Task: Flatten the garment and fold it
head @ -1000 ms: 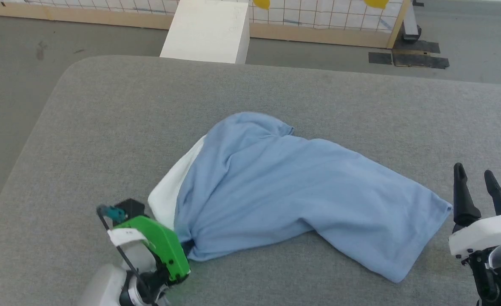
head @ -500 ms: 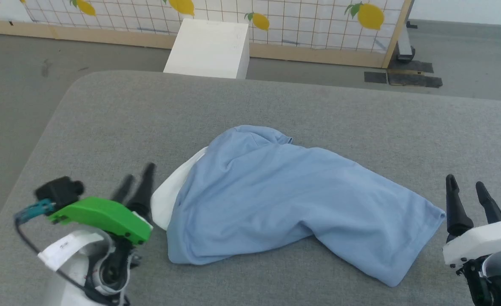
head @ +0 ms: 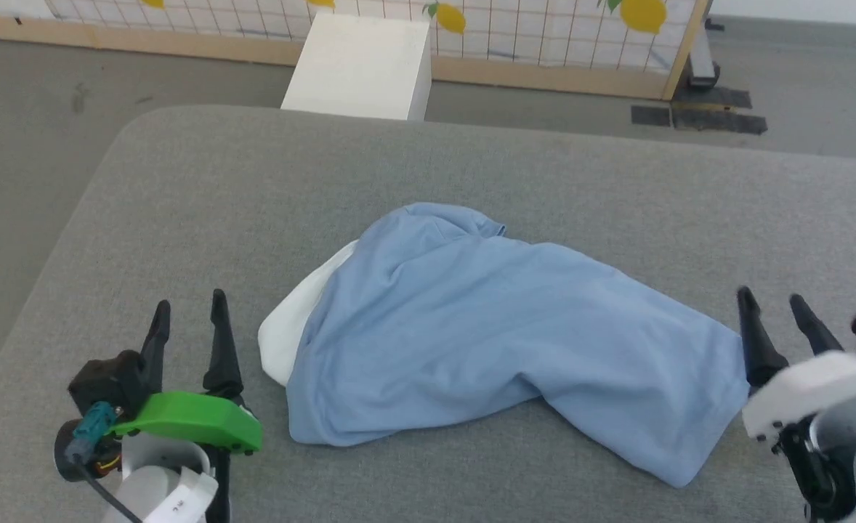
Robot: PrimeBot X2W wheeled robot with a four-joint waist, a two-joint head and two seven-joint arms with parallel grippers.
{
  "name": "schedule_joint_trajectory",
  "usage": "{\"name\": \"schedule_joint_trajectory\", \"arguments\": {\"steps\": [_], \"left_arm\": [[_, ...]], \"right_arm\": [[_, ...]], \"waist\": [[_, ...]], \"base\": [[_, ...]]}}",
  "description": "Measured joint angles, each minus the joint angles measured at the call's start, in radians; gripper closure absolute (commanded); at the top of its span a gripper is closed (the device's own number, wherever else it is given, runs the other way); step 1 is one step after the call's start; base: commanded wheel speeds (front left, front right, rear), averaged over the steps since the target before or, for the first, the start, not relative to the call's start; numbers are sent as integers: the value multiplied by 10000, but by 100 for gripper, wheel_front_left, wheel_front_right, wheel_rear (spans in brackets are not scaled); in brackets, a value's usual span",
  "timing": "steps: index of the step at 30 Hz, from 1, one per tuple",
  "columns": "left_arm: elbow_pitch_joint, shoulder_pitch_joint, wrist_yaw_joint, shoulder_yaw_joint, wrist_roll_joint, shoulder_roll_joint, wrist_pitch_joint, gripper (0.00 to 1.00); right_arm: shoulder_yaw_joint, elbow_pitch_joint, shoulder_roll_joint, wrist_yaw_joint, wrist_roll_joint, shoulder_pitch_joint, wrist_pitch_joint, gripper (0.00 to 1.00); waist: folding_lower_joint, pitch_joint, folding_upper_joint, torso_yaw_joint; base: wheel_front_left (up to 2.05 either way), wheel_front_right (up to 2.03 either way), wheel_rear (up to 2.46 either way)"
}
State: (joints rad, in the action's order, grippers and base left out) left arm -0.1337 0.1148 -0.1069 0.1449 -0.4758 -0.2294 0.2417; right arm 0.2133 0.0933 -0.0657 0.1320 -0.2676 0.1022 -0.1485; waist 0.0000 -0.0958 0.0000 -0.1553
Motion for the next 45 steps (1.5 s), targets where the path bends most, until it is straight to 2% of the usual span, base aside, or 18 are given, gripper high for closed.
{"name": "schedule_joint_trajectory", "arguments": {"steps": [7,13,16,24,28,31,32,34,40,45], "left_arm": [[-213,297,-46,140,247,405,105,0],[-228,881,-2,180,420,754,109,0],[-228,1086,59,157,554,915,123,0],[-163,1450,332,111,807,1289,153,0],[-165,1543,447,81,876,1450,155,0],[-211,1541,481,15,880,1530,155,0],[-238,1538,533,-12,888,1553,153,0],[-288,1529,548,-54,892,1580,155,0],[-529,1511,721,-236,1166,1597,155,0],[-677,1312,750,-380,1256,1503,155,0]], "right_arm": [[-1701,165,-1172,0,21,2080,-2516,0],[-4027,876,-2391,0,38,4226,-5463,0],[-5135,1066,-2846,2,15,5057,-6399,0],[-7511,1678,-3705,2,-364,6462,-7779,0],[-8523,1825,-4107,-2,-1047,6770,-8263,0],[-8890,1801,-4366,-2,-1649,7070,-8523,0],[-8930,1810,-4416,-2,-1854,7117,-8562,62],[-9001,1822,-4491,-2,-2071,7157,-8481,100],[-8525,2031,-4435,2,-2266,7118,-7131,100],[-7035,1929,-4199,2,-2157,6992,-5758,100]], "waist": [[0,-701,0,-163],[0,-1458,0,-398],[0,-1830,0,-559],[1,-2681,0,-1099],[1,-2954,0,-1402],[1,-3078,0,-1554],[1,-3082,0,-1578],[1,-3045,0,-1575],[1,-2675,0,-1406],[1,-2122,0,-1095]], "base": [[0,0,0],[0,0,0],[0,0,0],[0,0,0],[0,0,0],[0,0,0],[0,0,0],[0,0,0],[0,0,0],[0,0,0]]}}
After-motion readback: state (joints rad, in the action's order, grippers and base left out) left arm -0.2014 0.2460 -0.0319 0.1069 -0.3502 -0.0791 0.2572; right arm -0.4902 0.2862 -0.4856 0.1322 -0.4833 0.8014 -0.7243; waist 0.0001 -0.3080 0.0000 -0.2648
